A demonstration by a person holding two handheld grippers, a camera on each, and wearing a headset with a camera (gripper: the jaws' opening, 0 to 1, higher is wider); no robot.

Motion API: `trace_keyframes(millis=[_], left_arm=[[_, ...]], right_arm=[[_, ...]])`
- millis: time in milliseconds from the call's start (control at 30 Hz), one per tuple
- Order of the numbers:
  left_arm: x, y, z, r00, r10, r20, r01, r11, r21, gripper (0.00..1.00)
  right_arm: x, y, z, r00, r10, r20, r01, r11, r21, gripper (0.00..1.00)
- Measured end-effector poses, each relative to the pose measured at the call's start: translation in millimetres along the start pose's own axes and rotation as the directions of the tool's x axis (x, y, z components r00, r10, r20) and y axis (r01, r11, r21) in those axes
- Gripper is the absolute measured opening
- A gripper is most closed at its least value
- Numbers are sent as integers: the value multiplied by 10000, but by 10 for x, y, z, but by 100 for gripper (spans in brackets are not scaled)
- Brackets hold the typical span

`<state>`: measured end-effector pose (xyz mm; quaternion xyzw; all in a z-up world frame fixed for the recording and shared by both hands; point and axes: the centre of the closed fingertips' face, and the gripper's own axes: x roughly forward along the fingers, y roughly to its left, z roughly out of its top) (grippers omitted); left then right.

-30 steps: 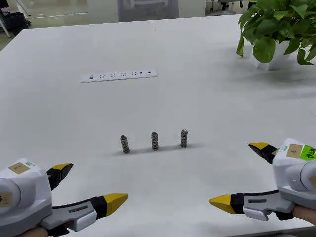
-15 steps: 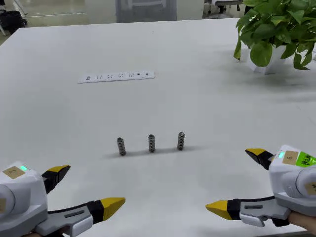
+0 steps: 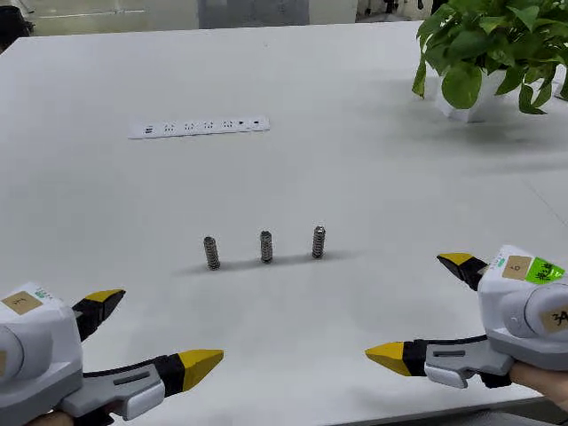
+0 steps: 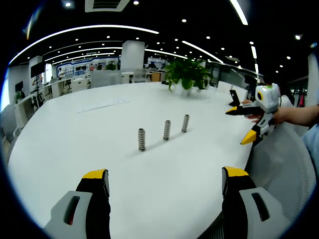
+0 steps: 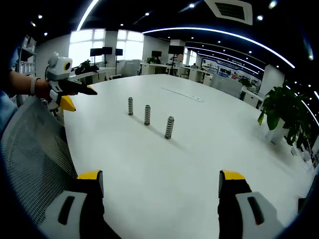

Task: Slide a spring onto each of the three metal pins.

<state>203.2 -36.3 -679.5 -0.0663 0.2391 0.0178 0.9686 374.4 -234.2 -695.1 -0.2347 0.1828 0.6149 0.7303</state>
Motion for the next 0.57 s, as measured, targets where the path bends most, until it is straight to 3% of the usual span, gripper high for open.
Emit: trace_keyframes(millis=[567], left_arm=[[49,-118,-62,9981,-455,-422,472,9981,396,95]], right_arm=[[34,54,-31,9995,266,-152,-270,9992,-293,97]])
